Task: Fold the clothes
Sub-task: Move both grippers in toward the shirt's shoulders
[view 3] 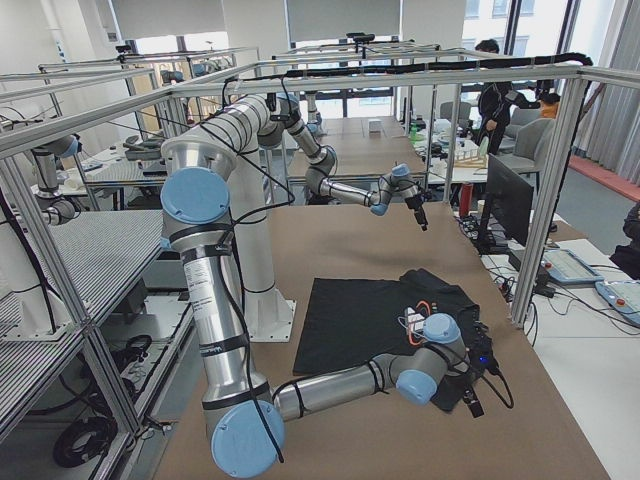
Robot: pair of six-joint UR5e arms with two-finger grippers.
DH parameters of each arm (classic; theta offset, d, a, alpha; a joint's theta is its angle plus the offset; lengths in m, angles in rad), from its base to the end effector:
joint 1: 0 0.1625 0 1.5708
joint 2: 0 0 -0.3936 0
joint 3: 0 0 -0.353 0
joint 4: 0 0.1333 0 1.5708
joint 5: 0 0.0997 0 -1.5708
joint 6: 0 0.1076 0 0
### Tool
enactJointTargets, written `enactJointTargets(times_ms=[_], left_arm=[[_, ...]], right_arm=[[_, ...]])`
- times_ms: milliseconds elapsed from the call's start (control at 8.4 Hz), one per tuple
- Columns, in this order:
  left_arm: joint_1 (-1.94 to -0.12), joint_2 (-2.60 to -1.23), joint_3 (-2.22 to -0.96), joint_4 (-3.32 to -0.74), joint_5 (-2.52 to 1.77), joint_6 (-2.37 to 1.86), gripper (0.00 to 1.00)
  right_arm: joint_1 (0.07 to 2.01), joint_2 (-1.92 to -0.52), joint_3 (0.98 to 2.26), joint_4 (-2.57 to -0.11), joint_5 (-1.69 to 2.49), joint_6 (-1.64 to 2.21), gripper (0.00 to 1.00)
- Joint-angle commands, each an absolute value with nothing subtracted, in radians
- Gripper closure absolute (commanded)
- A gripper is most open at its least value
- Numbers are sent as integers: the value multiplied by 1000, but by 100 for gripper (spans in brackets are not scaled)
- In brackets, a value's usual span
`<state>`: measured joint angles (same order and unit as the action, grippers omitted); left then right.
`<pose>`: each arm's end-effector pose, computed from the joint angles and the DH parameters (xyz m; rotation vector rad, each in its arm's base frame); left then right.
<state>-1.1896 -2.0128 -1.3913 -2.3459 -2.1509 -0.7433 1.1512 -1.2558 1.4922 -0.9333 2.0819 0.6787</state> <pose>0.1682 -0.6193 0.3866 0.5691 0.9782 -0.0218 -0.1712 -0.5818 0.4378 0.4782 -0.8516 0.0149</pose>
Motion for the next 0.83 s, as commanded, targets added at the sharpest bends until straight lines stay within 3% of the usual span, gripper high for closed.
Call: enactJointTargets(times_ms=[0, 714], left_arm=[[-1102, -2046, -1391, -2355, -2041, -817, 6], [-1078, -2086, -1388, -2352, -2026, -828, 6]], right_arm=[[1083, -1218, 1338, -741, 2018, 793, 6], [953, -1174, 1309, -735, 1868, 931, 6]])
